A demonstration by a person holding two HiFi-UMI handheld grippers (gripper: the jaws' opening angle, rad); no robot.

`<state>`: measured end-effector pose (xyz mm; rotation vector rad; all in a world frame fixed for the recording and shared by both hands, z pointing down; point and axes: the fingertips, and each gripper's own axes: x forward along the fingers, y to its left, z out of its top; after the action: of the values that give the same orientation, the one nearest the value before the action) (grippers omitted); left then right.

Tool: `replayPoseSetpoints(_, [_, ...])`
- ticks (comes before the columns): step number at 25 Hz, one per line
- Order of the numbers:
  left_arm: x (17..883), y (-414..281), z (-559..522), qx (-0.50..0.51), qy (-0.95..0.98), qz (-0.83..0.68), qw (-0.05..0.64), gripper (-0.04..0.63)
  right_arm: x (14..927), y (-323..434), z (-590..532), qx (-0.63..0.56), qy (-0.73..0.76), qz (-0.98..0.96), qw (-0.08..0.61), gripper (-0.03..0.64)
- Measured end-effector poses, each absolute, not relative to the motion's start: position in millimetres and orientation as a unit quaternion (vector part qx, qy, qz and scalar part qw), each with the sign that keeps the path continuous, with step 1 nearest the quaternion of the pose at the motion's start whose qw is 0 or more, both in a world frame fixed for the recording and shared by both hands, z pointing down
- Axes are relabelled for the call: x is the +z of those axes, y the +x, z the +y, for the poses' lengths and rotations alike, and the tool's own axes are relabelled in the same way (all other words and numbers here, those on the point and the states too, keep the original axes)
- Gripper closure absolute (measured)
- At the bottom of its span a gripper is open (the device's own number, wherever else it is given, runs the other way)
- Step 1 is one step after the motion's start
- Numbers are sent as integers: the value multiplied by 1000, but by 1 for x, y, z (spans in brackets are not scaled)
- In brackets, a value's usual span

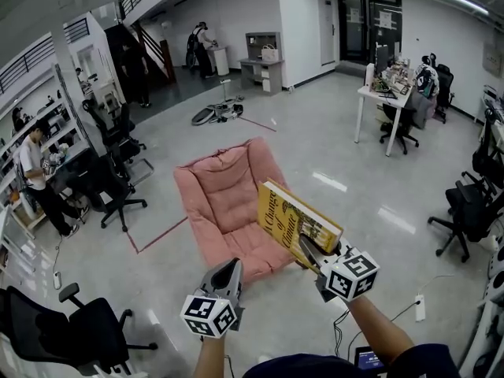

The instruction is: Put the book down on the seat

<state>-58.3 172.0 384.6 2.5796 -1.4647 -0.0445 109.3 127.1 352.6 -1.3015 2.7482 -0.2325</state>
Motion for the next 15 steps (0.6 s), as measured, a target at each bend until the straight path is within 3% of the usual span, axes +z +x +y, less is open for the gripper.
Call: replayPoseSetpoints(15, [393,-1,165,-10,865,-493,95,591,359,169,129,-79,-423,901,51,466])
